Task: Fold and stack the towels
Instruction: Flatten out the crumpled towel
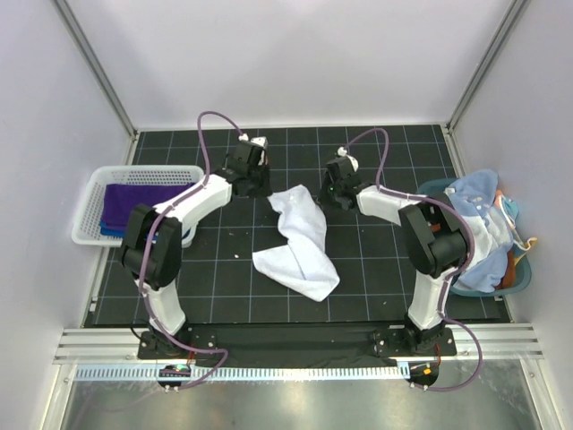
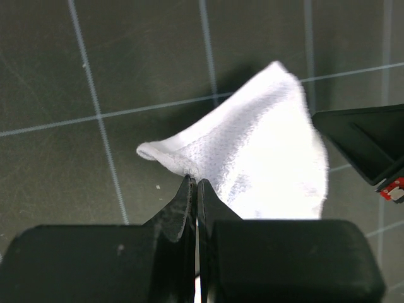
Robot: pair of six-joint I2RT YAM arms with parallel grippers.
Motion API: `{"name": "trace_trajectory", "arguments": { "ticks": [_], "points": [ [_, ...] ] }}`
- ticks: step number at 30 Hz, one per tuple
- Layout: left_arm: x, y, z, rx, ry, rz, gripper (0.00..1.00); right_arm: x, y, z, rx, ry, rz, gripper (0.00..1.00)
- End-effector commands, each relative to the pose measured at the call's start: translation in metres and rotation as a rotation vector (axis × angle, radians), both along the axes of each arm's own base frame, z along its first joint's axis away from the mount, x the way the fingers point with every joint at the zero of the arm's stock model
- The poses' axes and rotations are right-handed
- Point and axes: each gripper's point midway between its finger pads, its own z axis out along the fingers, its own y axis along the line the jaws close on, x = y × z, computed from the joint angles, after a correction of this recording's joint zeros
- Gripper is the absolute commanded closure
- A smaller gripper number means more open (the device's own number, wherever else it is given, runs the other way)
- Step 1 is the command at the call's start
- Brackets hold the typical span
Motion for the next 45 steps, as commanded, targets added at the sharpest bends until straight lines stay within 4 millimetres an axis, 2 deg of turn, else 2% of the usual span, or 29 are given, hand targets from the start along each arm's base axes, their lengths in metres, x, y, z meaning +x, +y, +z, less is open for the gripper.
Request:
{"name": "trace_trajectory", "arguments": {
  "ticks": [1, 3, 4, 7, 8, 9, 11, 12, 13, 14, 17, 18, 19, 21, 23, 24, 26, 27, 29, 32, 34, 35, 36, 43, 45],
  "points": [
    [-0.001, -0.024, 0.059, -0.105, -0.088, -0.060, 1.00, 0.006, 0.003, 0.060, 0.099, -0.123, -0.003, 0.87],
    [-0.008, -0.037, 0.079, -0.112, -0.118, -0.102, 1.00, 0.000, -0.002, 0.062, 0.098, -0.125, -0.009, 0.85],
    [-0.014, -0.038, 0.081, -0.093, -0.112, -0.114, 1.00, -0.001, -0.003, 0.069, 0.101, -0.141, -0.009, 0.83],
    [-0.024, -0.034, 0.105, -0.106, -0.155, -0.091, 1.00, -0.004, -0.010, 0.076, 0.071, -0.151, -0.012, 0.78],
    [-0.030, -0.032, 0.107, -0.126, -0.150, -0.073, 1.00, -0.005, -0.012, 0.082, 0.058, -0.167, -0.004, 0.76],
    [-0.041, -0.021, 0.114, -0.132, -0.166, -0.050, 1.00, -0.008, -0.016, 0.082, 0.038, -0.165, -0.006, 0.74],
    [-0.048, -0.008, 0.115, -0.145, -0.185, 0.016, 1.00, -0.012, -0.020, 0.088, 0.021, -0.173, 0.004, 0.71],
    [-0.061, 0.001, 0.097, -0.132, -0.155, 0.040, 1.00, -0.014, -0.019, 0.090, 0.020, -0.177, 0.016, 0.69],
    [-0.069, 0.007, 0.105, -0.156, -0.173, 0.057, 1.00, -0.017, -0.016, 0.091, 0.024, -0.175, 0.038, 0.69],
    [-0.075, 0.011, 0.101, -0.167, -0.168, 0.073, 1.00, -0.020, -0.015, 0.089, 0.006, -0.169, 0.048, 0.67],
    [-0.104, 0.032, 0.058, -0.159, -0.087, 0.142, 1.00, -0.028, -0.008, 0.082, -0.033, -0.173, 0.096, 0.61],
    [-0.109, 0.034, 0.049, -0.175, -0.073, 0.159, 1.00, -0.032, -0.006, 0.076, -0.049, -0.167, 0.115, 0.60],
    [-0.127, 0.043, 0.019, -0.151, -0.012, 0.176, 1.00, -0.036, 0.002, 0.073, -0.056, -0.165, 0.149, 0.58],
    [-0.138, 0.048, 0.007, -0.191, 0.003, 0.211, 1.00, -0.041, 0.014, 0.064, -0.073, -0.157, 0.211, 0.56],
    [-0.159, 0.058, -0.019, -0.192, 0.052, 0.230, 1.00, -0.049, 0.027, 0.058, -0.079, -0.141, 0.276, 0.55],
    [-0.164, 0.058, -0.024, -0.207, 0.060, 0.235, 1.00, -0.050, 0.037, 0.060, -0.063, -0.142, 0.317, 0.55],
    [-0.176, 0.066, -0.040, -0.206, 0.092, 0.272, 1.00, -0.055, 0.048, 0.050, -0.084, -0.126, 0.381, 0.54],
    [-0.179, 0.067, -0.039, -0.216, 0.086, 0.278, 1.00, -0.052, 0.056, 0.055, -0.079, -0.138, 0.405, 0.54],
    [-0.186, 0.071, -0.046, -0.227, 0.102, 0.301, 1.00, -0.055, 0.065, 0.047, -0.117, -0.129, 0.457, 0.53],
    [-0.190, 0.071, -0.046, -0.249, 0.107, 0.307, 1.00, -0.043, 0.078, 0.057, -0.132, -0.167, 0.488, 0.51],
    [-0.192, 0.073, -0.048, -0.243, 0.110, 0.312, 1.00, -0.046, 0.089, 0.057, -0.101, -0.160, 0.530, 0.48],
    [-0.191, 0.073, -0.048, -0.243, 0.108, 0.314, 1.00, -0.047, 0.093, 0.050, -0.103, -0.145, 0.551, 0.47],
    [-0.191, 0.073, -0.048, -0.242, 0.108, 0.309, 1.00, -0.048, 0.102, 0.056, -0.095, -0.152, 0.571, 0.46],
    [-0.189, 0.071, -0.047, -0.240, 0.106, 0.304, 1.00, -0.080, 0.136, 0.054, -0.024, -0.126, 0.711, 0.37],
    [-0.188, 0.071, -0.046, -0.236, 0.100, 0.298, 1.00, -0.089, 0.139, 0.047, -0.054, -0.111, 0.755, 0.34]
  ]
}}
